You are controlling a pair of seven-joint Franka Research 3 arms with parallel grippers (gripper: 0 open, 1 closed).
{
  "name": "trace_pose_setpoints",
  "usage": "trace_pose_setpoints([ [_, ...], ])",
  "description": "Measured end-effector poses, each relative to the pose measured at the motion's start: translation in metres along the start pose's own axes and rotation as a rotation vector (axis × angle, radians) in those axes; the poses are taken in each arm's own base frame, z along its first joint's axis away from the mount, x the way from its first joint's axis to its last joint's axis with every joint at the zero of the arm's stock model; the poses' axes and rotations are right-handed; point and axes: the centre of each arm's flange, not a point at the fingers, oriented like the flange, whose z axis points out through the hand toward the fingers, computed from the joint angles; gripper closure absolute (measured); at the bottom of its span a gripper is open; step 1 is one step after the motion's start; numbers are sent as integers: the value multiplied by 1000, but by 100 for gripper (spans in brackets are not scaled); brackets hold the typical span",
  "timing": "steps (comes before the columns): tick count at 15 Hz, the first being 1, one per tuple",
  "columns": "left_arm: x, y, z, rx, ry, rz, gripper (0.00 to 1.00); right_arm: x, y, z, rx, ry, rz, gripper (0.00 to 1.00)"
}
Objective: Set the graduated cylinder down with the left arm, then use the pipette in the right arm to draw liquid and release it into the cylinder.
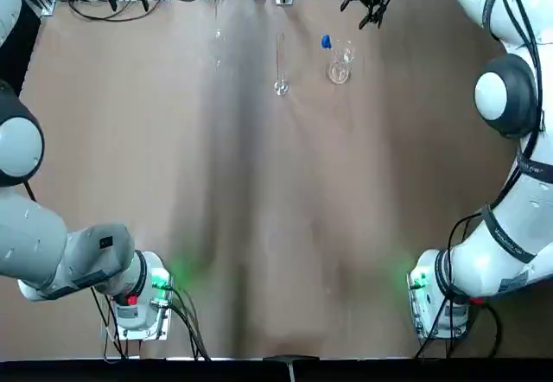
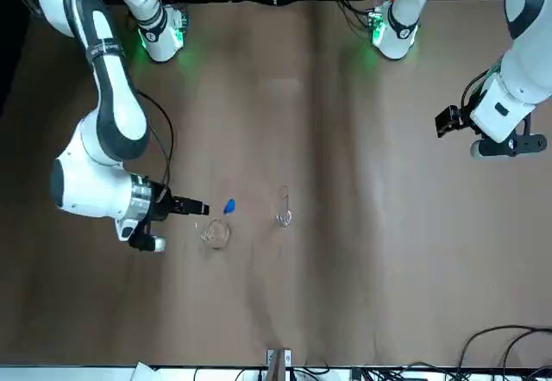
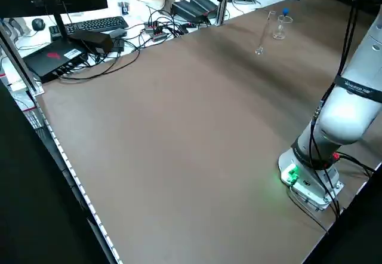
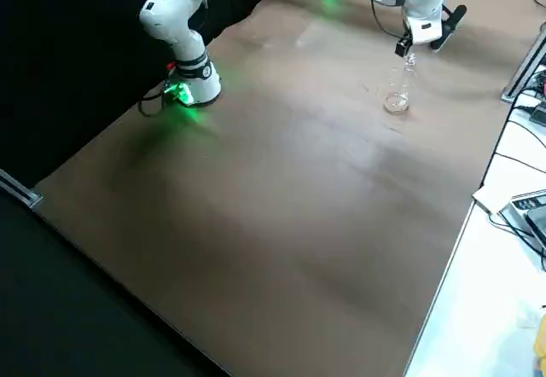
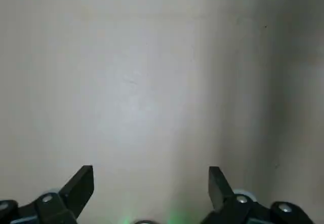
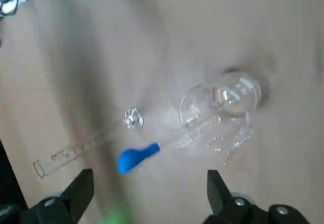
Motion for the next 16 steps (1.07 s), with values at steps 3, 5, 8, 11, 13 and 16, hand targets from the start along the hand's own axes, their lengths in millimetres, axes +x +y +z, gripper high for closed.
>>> trace_pose_setpoints([
  [3, 0, 0, 0, 0, 0, 0, 0, 7, 13, -38, -15, 18, -45, 1],
  [5, 0, 0, 0, 0, 0, 0, 0, 1, 17, -62, -108, 23, -89, 1],
  [8, 0, 0, 0, 0, 0, 0, 0, -16, 12, -96, -258, 37, -155, 1],
  [11, 0, 0, 0, 0, 0, 0, 0, -41, 1, -128, -363, 20, -197, 0],
  [13, 0, 0, 0, 0, 0, 0, 0, -60, -5, -154, -387, 10, -202, 0],
  [16, 0, 0, 0, 0, 0, -1, 0, -86, -5, -195, -444, 18, -199, 0],
])
